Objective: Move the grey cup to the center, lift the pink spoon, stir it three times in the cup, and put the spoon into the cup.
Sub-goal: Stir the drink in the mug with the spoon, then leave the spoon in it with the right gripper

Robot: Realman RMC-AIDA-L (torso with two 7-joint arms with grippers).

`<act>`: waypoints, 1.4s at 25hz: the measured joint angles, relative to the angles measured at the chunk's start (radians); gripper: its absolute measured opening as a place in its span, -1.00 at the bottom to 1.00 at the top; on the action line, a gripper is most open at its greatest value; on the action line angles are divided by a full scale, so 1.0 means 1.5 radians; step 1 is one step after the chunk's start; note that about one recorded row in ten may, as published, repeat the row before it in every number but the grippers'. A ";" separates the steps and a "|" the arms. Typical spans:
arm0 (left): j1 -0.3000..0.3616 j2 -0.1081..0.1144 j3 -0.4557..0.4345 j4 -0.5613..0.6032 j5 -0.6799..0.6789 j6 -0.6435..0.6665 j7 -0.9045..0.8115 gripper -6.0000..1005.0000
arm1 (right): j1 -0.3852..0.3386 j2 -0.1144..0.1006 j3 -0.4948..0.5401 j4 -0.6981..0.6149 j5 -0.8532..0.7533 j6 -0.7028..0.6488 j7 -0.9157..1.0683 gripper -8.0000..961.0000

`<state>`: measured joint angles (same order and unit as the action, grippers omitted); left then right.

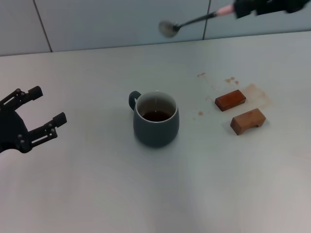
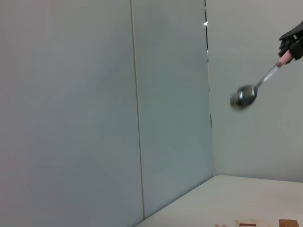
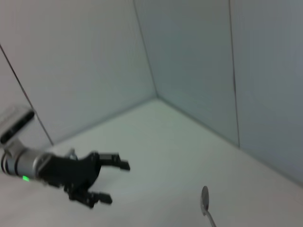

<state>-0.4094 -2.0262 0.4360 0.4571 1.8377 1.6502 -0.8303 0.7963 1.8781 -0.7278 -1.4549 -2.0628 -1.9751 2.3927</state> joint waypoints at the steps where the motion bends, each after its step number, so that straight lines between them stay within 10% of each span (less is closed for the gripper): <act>1: 0.000 0.000 0.000 0.000 0.000 0.000 0.000 0.69 | 0.022 -0.001 -0.018 0.007 -0.028 -0.001 0.024 -0.75; 13: 0.000 -0.004 -0.001 0.000 0.000 0.003 0.002 0.69 | 0.231 0.004 -0.103 0.198 -0.272 -0.026 0.114 -0.75; 35: -0.007 -0.013 0.001 -0.001 0.000 0.003 0.011 0.69 | 0.347 0.034 -0.258 0.526 -0.331 0.209 0.080 -0.75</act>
<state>-0.4205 -2.0455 0.4378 0.4555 1.8377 1.6543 -0.8144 1.3166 1.9286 -1.1146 -0.6653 -2.5591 -1.6620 2.5130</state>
